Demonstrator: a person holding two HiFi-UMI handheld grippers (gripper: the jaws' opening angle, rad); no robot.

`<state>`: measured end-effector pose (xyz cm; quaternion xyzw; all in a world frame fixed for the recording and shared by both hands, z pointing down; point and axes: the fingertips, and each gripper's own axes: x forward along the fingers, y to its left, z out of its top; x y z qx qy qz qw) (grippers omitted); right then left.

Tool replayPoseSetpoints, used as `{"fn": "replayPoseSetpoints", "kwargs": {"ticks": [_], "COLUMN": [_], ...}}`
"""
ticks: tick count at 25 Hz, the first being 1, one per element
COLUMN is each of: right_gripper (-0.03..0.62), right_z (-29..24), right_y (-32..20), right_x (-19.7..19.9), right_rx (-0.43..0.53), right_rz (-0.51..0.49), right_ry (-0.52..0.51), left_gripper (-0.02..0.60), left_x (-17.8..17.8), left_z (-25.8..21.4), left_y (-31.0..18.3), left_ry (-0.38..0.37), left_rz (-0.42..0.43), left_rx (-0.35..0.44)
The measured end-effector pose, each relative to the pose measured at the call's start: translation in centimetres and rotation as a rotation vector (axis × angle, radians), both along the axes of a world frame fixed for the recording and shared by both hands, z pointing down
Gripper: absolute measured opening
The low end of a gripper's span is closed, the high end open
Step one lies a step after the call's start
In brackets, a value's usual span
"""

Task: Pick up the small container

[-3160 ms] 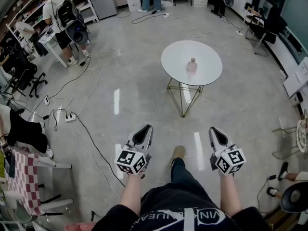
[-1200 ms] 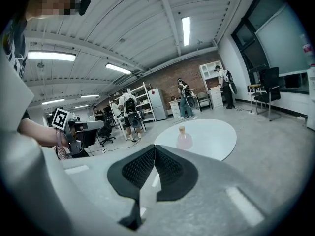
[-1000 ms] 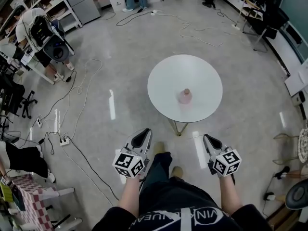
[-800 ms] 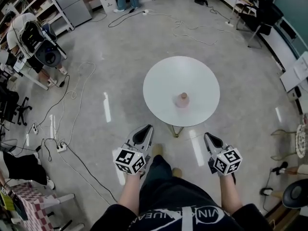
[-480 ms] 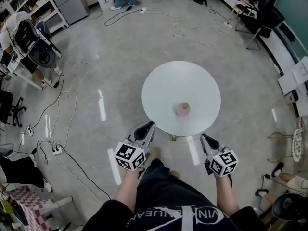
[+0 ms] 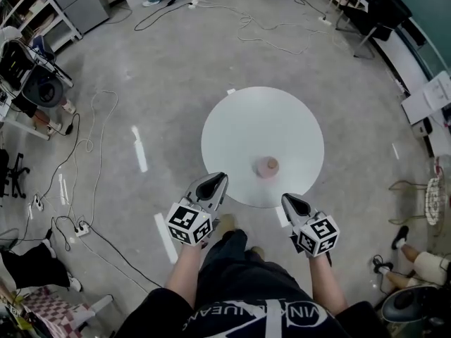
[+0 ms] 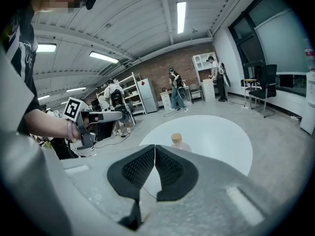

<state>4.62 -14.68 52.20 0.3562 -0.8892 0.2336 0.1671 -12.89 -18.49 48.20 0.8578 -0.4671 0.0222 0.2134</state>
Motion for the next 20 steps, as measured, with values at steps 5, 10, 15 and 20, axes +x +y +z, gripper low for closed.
{"fn": "replayPoseSetpoints", "kwargs": {"ticks": [5, 10, 15, 20], "right_gripper": [0.008, 0.017, 0.026, 0.046], "right_z": [0.7, 1.9, 2.8, 3.6], "right_y": [-1.2, -2.3, -4.6, -5.8], "right_x": [-0.7, -1.3, -1.6, -1.5], "right_rx": [-0.018, -0.011, 0.043, 0.075], "right_rz": [0.030, 0.063, 0.140, 0.154], "right_ry": [0.015, 0.044, 0.061, 0.076], "left_gripper": [0.028, 0.028, 0.028, 0.028], "left_x": [-0.3, -0.2, -0.7, -0.7], "left_z": [1.0, 2.4, 3.9, 5.1], "left_y": [-1.9, -3.0, -4.1, -4.9], "left_ry": [0.014, 0.012, 0.005, 0.003], "left_rz": [0.036, 0.083, 0.119, 0.113], "left_rx": [-0.020, -0.035, -0.042, -0.043]}}
